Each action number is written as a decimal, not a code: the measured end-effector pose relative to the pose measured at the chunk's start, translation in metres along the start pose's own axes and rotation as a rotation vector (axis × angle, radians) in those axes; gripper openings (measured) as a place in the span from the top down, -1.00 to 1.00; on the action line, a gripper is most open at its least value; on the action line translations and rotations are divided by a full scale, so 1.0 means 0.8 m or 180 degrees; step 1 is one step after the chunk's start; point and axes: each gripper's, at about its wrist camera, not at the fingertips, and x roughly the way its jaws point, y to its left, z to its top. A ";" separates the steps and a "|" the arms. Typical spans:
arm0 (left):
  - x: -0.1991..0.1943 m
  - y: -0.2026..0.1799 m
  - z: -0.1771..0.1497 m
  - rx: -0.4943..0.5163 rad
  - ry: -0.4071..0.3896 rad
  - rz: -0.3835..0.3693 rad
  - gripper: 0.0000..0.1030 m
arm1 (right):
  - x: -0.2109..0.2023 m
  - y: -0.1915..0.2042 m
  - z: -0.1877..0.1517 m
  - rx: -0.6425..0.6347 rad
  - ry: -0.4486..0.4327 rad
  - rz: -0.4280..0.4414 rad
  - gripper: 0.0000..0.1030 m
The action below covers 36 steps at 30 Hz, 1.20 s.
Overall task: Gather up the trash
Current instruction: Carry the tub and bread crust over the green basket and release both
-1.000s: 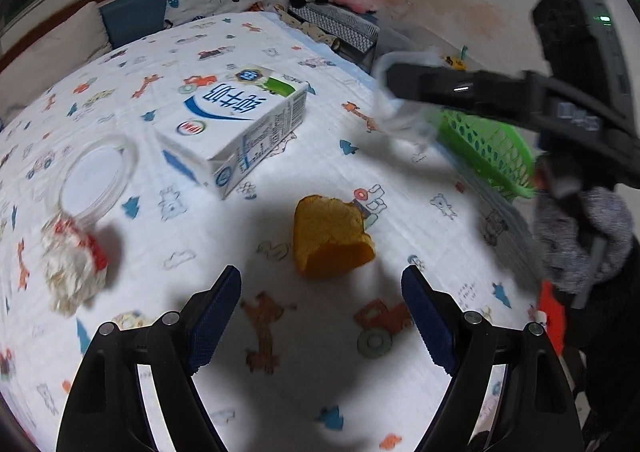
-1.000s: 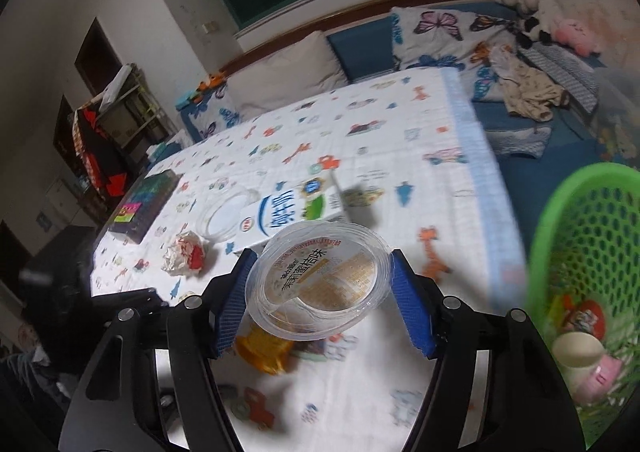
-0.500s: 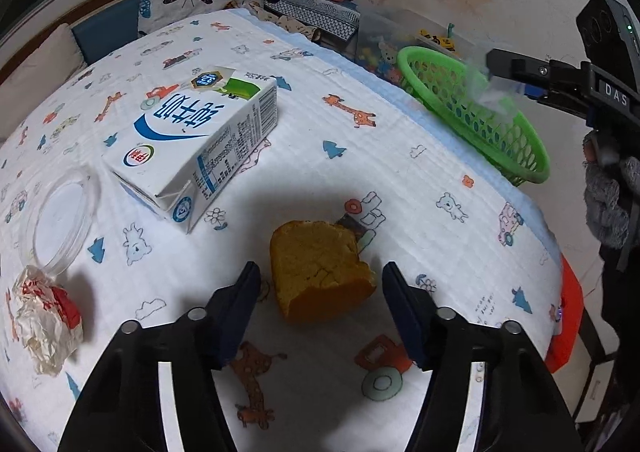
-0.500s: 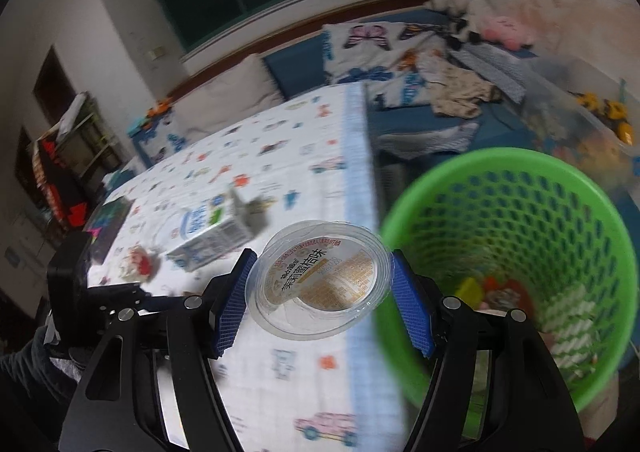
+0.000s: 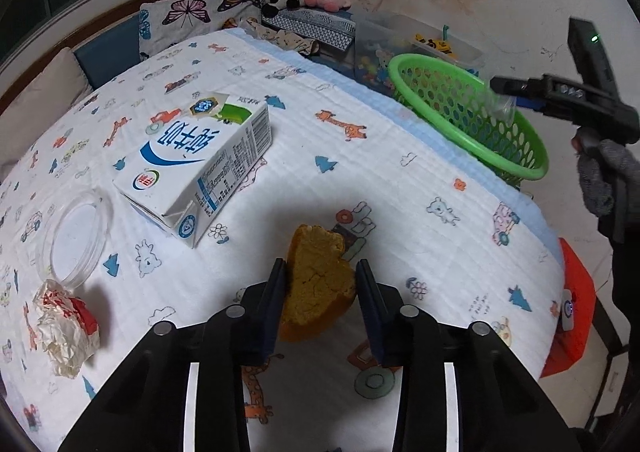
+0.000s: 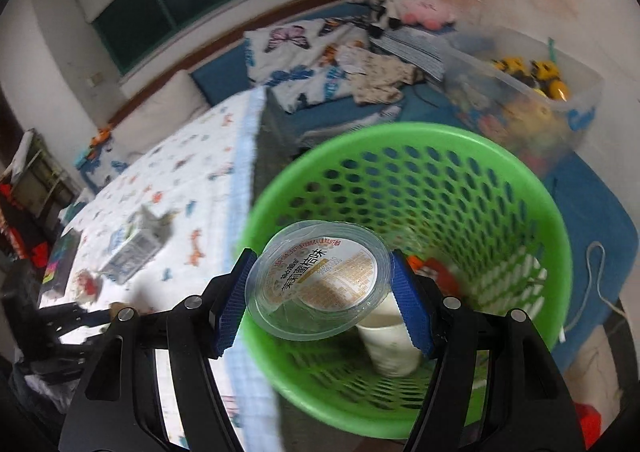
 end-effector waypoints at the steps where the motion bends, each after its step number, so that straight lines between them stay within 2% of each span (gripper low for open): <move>1: -0.003 0.001 0.001 -0.0010 -0.0009 -0.0011 0.36 | 0.001 -0.007 -0.001 0.0043 0.0019 -0.0019 -0.30; 8: -0.024 -0.001 0.015 -0.0105 -0.0107 -0.0114 0.38 | 0.017 -0.037 -0.006 0.0153 0.0125 -0.0238 -0.31; 16: -0.038 -0.029 0.057 -0.0021 -0.0251 -0.0284 0.38 | 0.024 -0.059 -0.014 0.0178 0.0159 -0.0459 -0.31; 26: -0.026 -0.084 0.119 0.0235 -0.0305 -0.0421 0.38 | 0.017 -0.080 -0.018 0.0269 0.0115 -0.0471 -0.43; 36: 0.021 -0.158 0.170 0.0432 -0.0148 -0.0711 0.38 | -0.026 -0.095 -0.016 0.0353 -0.0083 -0.0374 -0.48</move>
